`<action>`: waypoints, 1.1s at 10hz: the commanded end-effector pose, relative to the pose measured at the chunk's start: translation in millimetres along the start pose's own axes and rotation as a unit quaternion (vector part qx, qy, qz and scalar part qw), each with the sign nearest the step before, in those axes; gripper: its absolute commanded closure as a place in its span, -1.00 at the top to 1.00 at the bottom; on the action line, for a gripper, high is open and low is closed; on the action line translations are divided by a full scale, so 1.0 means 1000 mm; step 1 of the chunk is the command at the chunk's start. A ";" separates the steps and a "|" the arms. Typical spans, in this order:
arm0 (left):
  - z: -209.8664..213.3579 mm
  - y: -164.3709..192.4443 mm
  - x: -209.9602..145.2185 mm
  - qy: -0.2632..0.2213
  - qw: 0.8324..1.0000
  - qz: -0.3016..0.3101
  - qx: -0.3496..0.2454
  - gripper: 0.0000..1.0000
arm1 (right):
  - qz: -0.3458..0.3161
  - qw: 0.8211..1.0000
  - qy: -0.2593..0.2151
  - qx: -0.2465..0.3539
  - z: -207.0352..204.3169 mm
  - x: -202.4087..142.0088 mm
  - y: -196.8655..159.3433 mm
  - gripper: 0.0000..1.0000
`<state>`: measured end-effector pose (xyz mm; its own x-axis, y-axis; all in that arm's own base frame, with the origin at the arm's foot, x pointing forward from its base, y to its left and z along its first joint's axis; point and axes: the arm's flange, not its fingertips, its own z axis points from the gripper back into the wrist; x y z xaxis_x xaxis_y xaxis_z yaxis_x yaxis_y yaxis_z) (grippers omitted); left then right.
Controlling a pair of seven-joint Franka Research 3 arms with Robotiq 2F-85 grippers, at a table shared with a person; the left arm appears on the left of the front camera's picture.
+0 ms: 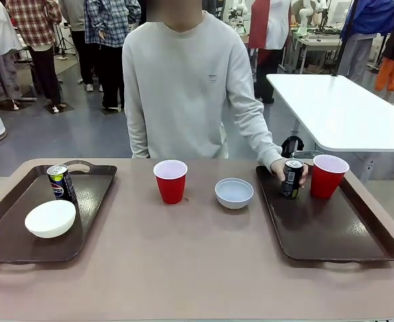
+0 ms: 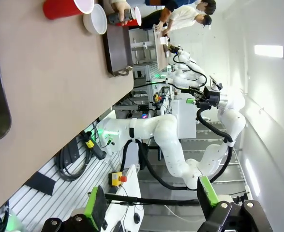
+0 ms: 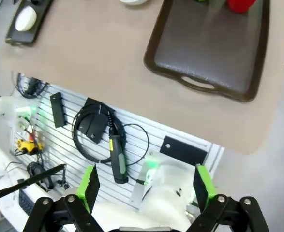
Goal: Prepare tableware on both trays.
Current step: Pick up a Picnic Bowl from the table and place it on a Handle tray.
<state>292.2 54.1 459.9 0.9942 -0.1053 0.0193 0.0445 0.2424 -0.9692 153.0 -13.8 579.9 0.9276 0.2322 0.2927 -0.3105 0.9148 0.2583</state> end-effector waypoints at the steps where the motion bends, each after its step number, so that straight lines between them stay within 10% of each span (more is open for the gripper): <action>1: 0.001 0.000 0.000 -0.001 1.000 -0.014 -0.009 1.00 | 0.004 1.000 -0.006 0.000 0.004 -0.005 0.001 1.00; 5: 0.001 0.000 0.000 -0.001 1.000 -0.014 -0.009 1.00 | 0.020 1.000 0.002 -0.014 -0.002 0.012 0.011 1.00; 11: 0.001 0.000 0.000 -0.001 1.000 -0.014 -0.009 1.00 | 0.013 0.996 -0.027 -0.085 -0.095 0.161 0.101 1.00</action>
<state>292.1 54.1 460.1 0.9942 -0.1056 0.0197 0.0449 0.2423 -0.9692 263.1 130.7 565.5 0.8967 0.2876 0.3366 -0.3261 0.9432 0.0628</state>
